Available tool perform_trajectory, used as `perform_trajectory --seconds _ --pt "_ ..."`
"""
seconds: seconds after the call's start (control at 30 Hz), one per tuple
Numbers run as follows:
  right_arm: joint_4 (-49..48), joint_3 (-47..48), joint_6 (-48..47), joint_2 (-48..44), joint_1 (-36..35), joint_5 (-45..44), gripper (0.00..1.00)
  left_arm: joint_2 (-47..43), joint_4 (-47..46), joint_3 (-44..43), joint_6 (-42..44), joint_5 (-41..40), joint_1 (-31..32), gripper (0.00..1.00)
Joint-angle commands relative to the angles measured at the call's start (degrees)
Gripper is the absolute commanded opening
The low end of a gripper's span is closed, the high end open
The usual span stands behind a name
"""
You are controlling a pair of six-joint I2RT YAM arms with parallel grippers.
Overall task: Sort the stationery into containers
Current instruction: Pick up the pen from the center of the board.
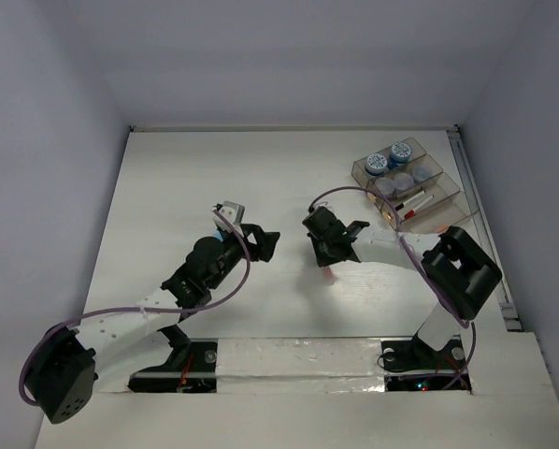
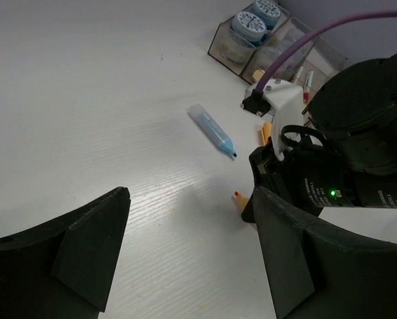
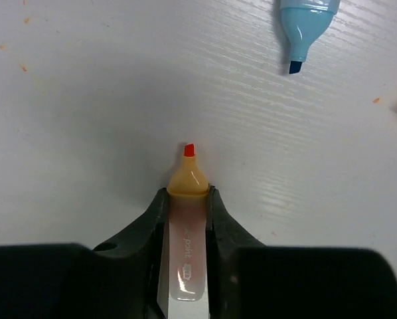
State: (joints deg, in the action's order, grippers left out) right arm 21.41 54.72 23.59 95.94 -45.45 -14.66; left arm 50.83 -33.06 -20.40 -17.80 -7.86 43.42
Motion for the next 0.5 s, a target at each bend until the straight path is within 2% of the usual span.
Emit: perform_trajectory --seconds 0.0,0.07,0.27,0.47 --pt "-0.67 1.79 -0.21 1.53 -0.16 -1.34 0.08 2.68 -1.92 -3.06 0.4 3.8 0.17 0.71" --pt "-0.4 3.02 -0.13 0.83 -0.16 -2.65 0.0 3.57 -2.45 -3.59 0.05 5.39 0.17 0.71" --pt "-3.74 7.76 3.82 -5.84 -0.16 -6.35 0.0 4.89 -5.78 -3.15 -2.76 13.47 -0.52 0.71" --pt "-13.23 7.69 9.71 -12.09 -0.16 -6.26 0.0 8.14 -8.6 -3.5 -6.63 21.38 -2.55 0.71"
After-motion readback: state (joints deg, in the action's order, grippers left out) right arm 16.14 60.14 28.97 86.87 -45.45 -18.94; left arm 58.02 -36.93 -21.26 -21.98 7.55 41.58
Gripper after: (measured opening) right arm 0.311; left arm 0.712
